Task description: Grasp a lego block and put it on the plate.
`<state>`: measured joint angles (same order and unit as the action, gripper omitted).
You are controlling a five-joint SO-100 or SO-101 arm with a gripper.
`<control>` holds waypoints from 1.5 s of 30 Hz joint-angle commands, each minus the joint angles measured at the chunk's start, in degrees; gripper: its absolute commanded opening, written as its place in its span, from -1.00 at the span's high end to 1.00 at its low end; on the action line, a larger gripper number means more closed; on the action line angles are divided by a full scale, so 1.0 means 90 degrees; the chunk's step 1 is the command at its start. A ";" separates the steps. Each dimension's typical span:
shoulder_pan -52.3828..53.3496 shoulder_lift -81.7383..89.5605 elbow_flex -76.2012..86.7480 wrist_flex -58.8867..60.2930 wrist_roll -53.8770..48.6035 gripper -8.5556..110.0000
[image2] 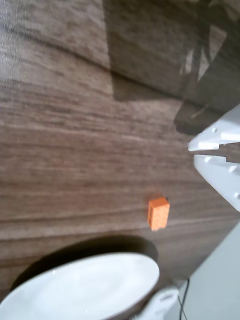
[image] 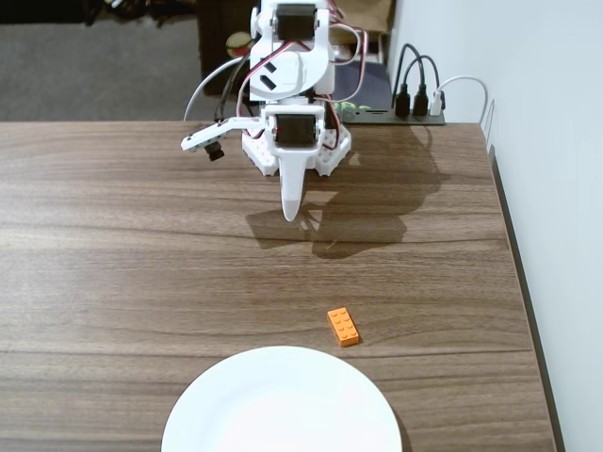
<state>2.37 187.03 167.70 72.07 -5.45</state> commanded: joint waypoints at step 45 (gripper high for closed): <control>-0.0205 -0.8184 -0.5156 -0.1777 -0.6484 0.85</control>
<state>0.97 114.70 125.95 54.84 -59.33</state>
